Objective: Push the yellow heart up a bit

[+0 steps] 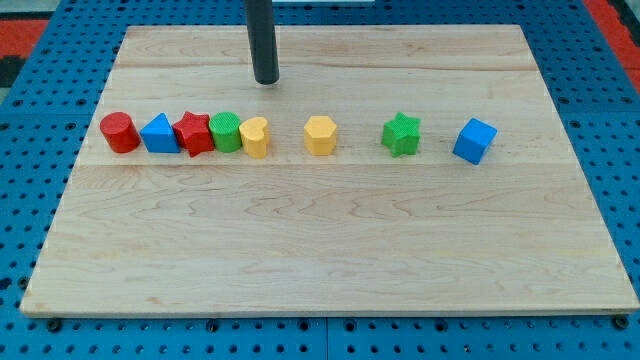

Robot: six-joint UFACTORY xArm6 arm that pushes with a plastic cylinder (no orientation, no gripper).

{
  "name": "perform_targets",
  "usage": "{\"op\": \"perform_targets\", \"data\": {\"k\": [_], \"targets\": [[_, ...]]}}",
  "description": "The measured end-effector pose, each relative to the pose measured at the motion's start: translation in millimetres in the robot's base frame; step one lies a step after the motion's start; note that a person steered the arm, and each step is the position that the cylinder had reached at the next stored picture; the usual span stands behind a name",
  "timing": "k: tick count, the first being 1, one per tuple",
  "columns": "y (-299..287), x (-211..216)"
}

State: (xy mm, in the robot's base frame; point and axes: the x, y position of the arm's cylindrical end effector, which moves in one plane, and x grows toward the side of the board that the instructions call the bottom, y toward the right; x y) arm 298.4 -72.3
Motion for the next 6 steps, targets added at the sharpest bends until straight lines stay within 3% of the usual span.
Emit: {"op": "perform_targets", "data": {"k": [3, 5, 6], "targets": [[11.6, 1.4], [123.0, 24.6], [136.1, 41.4]]}}
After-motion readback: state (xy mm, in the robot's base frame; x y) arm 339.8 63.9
